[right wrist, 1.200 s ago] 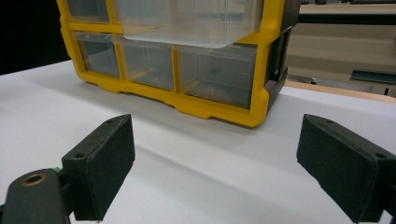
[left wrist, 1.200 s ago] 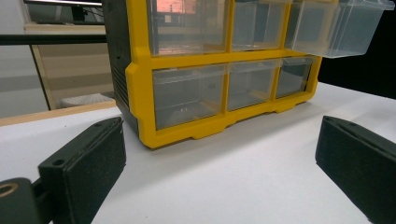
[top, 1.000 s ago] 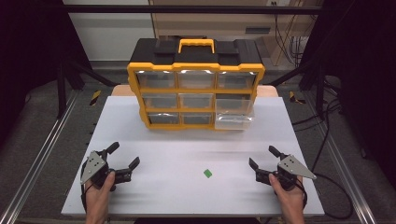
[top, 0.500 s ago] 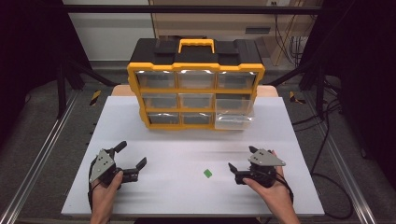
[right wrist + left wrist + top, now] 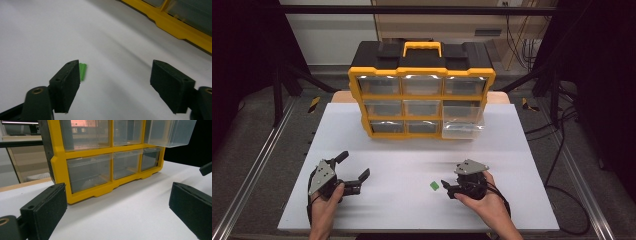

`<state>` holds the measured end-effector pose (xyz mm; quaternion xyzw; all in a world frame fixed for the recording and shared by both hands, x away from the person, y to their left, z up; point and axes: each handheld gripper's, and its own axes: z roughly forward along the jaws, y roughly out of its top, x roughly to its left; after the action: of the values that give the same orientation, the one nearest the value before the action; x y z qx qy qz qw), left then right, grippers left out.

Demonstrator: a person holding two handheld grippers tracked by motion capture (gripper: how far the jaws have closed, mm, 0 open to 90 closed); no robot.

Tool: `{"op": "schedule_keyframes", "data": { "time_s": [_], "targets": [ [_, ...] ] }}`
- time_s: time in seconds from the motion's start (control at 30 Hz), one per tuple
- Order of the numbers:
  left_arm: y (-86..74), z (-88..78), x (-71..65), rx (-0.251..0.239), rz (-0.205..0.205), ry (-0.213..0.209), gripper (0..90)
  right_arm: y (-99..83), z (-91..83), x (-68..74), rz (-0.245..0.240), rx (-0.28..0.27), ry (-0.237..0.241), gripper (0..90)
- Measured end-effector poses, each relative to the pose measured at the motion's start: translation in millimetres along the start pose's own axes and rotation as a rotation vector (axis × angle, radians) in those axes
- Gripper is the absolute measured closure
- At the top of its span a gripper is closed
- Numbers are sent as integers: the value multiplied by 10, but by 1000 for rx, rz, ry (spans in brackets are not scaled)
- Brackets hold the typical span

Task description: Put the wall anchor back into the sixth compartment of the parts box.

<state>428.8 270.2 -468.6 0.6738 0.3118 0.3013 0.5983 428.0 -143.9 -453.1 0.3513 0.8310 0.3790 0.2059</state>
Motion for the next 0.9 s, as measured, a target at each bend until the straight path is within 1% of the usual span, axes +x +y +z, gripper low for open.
{"op": "schedule_keyframes", "data": {
  "time_s": [0.03, 0.07, 0.1, 0.13, 0.17, 0.2, 0.27, 0.3, 0.33, 0.5, 0.6, 0.63, 0.67, 0.77, 0.9],
  "targets": [
    [0, 0, 0, 0, 0, 0, 13, 0, 0, 0, 0, 0, 0, 253],
    [0, 1, 1, 0, 0, 0, 13, 14, 19, 25, 2, 13, 8, 292],
    [0, 1, 1, 0, 0, 0, 13, 14, 19, 25, 2, 13, 8, 292],
    [-1, 0, 3, -2, -2, 2, 13, 28, 42, 52, 5, 15, 18, 338],
    [-1, 0, 3, -2, -2, 2, 13, 28, 42, 52, 5, 15, 18, 338],
    [0, -5, 11, -3, -3, 4, 13, 37, 63, 71, 10, 18, 20, 388],
    [1, -6, 17, -6, -8, 7, 13, 45, 90, 84, 26, 23, 24, 428],
    [1, -6, 17, -6, -8, 7, 13, 45, 90, 84, 26, 23, 24, 428],
    [1, -9, 27, -5, -8, 9, 13, 53, 122, 92, 33, 25, 28, 465],
    [-1, -14, 40, -9, -12, 12, 13, 61, 175, 87, 64, 35, 34, 550],
    [0, -11, 38, -10, -13, 13, 14, 55, 187, 83, 69, 33, 33, 601],
    [0, -11, 38, -10, -13, 13, 14, 55, 187, 83, 69, 33, 33, 601],
    [1, -9, 34, -8, -11, 13, 13, 46, 195, 81, 80, 33, 40, 635],
    [2, -11, 33, -8, -9, 14, 14, 37, 203, 79, 89, 34, 47, 666],
    [1, -13, 38, -9, -10, 15, 14, 32, 213, 79, 101, 33, 51, 684]
  ]
}}
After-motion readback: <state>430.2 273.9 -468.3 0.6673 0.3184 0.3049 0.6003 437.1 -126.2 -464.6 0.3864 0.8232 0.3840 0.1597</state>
